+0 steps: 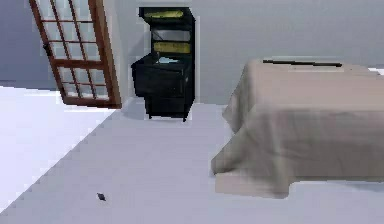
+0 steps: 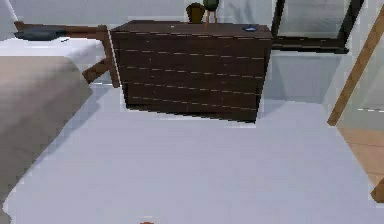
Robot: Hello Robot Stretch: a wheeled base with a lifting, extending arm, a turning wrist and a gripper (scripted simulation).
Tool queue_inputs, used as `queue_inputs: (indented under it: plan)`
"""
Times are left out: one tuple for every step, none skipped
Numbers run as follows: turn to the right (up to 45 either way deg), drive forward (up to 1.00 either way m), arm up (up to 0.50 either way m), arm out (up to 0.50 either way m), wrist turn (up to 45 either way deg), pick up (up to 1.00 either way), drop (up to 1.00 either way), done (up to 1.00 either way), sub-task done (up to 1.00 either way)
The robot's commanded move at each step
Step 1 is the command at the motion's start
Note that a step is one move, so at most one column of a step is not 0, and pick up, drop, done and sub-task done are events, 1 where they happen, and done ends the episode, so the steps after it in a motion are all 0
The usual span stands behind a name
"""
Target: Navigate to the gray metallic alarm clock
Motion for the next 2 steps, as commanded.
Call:
queue_inputs:
  plan:
    - [15.0,0.00,0.00,0.00,0.0,0.00,0.00,0.00,0.00]
    - [0.0,0.10,0.00,0.00,0.0,0.00,0.00,0.00,0.00]
